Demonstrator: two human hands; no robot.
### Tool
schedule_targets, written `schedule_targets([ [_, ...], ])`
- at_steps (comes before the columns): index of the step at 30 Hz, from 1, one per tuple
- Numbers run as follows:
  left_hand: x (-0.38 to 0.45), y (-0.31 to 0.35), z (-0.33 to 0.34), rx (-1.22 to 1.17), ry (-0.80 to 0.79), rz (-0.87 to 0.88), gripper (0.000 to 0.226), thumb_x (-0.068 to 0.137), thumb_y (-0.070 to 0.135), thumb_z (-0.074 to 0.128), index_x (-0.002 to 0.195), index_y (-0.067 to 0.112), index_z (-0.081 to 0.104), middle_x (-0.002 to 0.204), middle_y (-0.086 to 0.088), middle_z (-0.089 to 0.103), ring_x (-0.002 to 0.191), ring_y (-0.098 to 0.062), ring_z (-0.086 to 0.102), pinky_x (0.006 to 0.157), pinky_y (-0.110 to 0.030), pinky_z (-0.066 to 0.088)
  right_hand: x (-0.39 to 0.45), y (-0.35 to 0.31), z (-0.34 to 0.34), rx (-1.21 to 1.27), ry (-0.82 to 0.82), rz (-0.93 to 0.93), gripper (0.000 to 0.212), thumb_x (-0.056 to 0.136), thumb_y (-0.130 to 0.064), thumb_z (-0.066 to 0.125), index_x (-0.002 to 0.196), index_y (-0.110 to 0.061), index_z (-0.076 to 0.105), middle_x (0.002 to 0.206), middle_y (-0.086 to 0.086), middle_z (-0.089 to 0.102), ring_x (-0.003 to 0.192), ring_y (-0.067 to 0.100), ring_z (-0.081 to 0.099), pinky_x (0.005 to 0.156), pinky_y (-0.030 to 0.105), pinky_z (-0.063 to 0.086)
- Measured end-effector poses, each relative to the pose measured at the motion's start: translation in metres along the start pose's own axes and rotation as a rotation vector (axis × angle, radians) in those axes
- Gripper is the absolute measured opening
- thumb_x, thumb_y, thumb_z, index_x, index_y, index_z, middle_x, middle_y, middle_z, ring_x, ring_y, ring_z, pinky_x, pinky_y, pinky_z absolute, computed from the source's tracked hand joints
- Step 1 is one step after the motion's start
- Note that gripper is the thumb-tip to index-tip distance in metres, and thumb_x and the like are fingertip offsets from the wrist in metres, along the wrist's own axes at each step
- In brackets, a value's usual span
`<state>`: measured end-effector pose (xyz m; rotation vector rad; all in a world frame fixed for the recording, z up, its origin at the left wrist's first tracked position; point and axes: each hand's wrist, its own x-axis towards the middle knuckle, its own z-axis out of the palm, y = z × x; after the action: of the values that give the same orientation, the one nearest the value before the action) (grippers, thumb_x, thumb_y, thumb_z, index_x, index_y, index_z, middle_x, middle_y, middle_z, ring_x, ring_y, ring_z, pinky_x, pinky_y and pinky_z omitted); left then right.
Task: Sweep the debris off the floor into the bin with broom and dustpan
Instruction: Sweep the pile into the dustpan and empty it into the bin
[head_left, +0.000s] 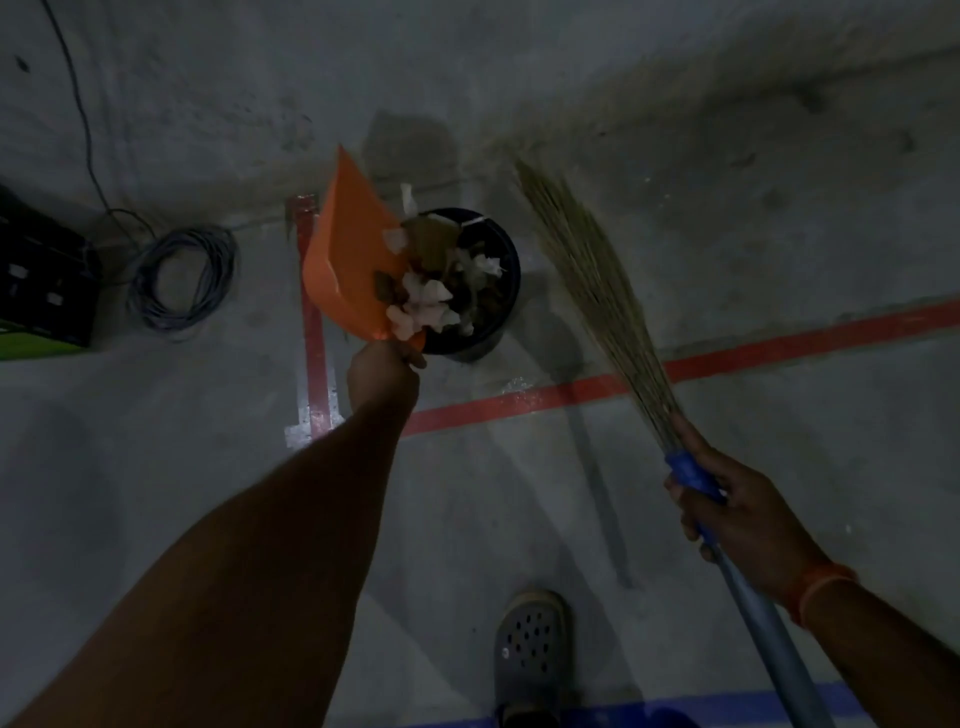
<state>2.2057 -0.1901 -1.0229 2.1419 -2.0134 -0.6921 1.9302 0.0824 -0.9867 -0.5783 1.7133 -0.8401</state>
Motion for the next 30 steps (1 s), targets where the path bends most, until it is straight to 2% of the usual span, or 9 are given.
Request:
schedule_targets([
  [3, -0.007, 0.010, -0.011, -0.027, 0.015, -0.057, 0.037, 0.088, -0.006, 0.055, 0.077, 0.027, 0.069, 0.114, -0.001, 0.069, 0.098, -0.015, 0.063, 0.088, -0.031, 0.055, -0.008, -0.002, -0.006, -0.003, 0.005, -0.012, 0.072, 0.094, 0.000, 0.056, 0.136, -0.056, 0.042, 0.097, 0.012, 0.065, 0.060, 0.020, 0.056, 0.054, 0.033, 0.047],
  [7, -0.017, 0.026, -0.028, -0.092, 0.086, -0.075, 0.022, 0.094, 0.003, 0.051, 0.093, 0.014, 0.071, 0.103, 0.002, 0.067, 0.091, -0.004, 0.049, 0.088, -0.017, 0.028, -0.015, -0.004, -0.017, 0.010, 0.007, -0.004, 0.072, 0.093, 0.002, 0.056, 0.134, -0.056, 0.044, 0.101, 0.011, 0.066, 0.062, 0.025, 0.056, 0.054, 0.034, 0.047],
  [9, -0.018, 0.034, -0.038, -0.130, 0.096, -0.046, 0.022, 0.097, 0.009, 0.048, 0.098, 0.013, 0.070, 0.098, 0.000, 0.068, 0.087, -0.010, 0.057, 0.087, -0.017, 0.033, -0.019, -0.004, -0.020, 0.014, 0.007, -0.005, 0.071, 0.093, 0.002, 0.057, 0.135, -0.054, 0.044, 0.101, 0.011, 0.066, 0.061, 0.025, 0.056, 0.054, 0.034, 0.046],
  [11, -0.019, 0.043, -0.045, -0.050, 0.088, -0.036, 0.022, 0.100, 0.014, 0.046, 0.096, 0.014, 0.068, 0.089, 0.001, 0.063, 0.076, -0.013, 0.059, 0.064, -0.017, 0.039, -0.022, -0.005, -0.024, 0.011, 0.010, -0.015, 0.071, 0.093, 0.001, 0.057, 0.135, -0.054, 0.044, 0.101, 0.011, 0.066, 0.061, 0.024, 0.055, 0.054, 0.034, 0.046],
  [13, -0.023, 0.053, -0.052, 0.044, 0.101, -0.007, 0.020, 0.100, 0.014, 0.045, 0.091, 0.013, 0.063, 0.082, 0.000, 0.056, 0.063, -0.010, 0.048, 0.051, -0.022, 0.031, -0.025, -0.006, -0.026, 0.016, 0.007, -0.025, 0.071, 0.093, 0.001, 0.057, 0.135, -0.055, 0.044, 0.101, 0.010, 0.067, 0.061, 0.024, 0.055, 0.054, 0.034, 0.046],
  [18, -0.034, 0.066, -0.068, 0.161, 0.094, 0.107, 0.015, 0.096, 0.002, 0.049, 0.097, 0.008, 0.063, 0.093, -0.020, 0.060, 0.078, -0.027, 0.042, 0.069, -0.036, 0.037, -0.034, -0.005, -0.031, 0.029, 0.008, -0.046, 0.071, 0.093, 0.001, 0.057, 0.135, -0.055, 0.044, 0.098, 0.009, 0.068, 0.060, 0.023, 0.053, 0.054, 0.034, 0.045],
  [23, -0.050, 0.077, -0.076, 0.212, 0.109, 0.049, 0.023, 0.100, 0.008, 0.042, 0.084, 0.010, 0.058, 0.076, -0.002, 0.051, 0.077, -0.023, 0.048, 0.057, -0.028, 0.034, -0.041, -0.006, -0.039, 0.034, 0.004, -0.053, 0.071, 0.093, 0.000, 0.057, 0.134, -0.057, 0.045, 0.099, 0.016, 0.067, 0.060, 0.022, 0.054, 0.055, 0.034, 0.047],
  [27, -0.062, 0.090, -0.087, 0.276, 0.100, 0.065, 0.027, 0.100, 0.005, 0.041, 0.105, -0.003, 0.066, 0.106, -0.021, 0.066, 0.092, -0.037, 0.063, 0.071, -0.040, 0.045, -0.043, -0.009, -0.041, 0.032, -0.002, -0.072, 0.072, 0.093, 0.000, 0.057, 0.132, -0.059, 0.044, 0.100, 0.019, 0.067, 0.061, 0.024, 0.055, 0.055, 0.034, 0.047],
  [30, -0.070, 0.093, -0.091, 0.294, 0.067, 0.074, 0.024, 0.098, 0.006, 0.045, 0.099, 0.002, 0.068, 0.104, -0.020, 0.067, 0.084, -0.034, 0.065, 0.063, -0.034, 0.042, -0.046, -0.012, -0.041, 0.022, -0.010, -0.101, 0.072, 0.093, -0.001, 0.058, 0.133, -0.058, 0.044, 0.098, 0.025, 0.065, 0.060, 0.024, 0.053, 0.054, 0.034, 0.047],
])
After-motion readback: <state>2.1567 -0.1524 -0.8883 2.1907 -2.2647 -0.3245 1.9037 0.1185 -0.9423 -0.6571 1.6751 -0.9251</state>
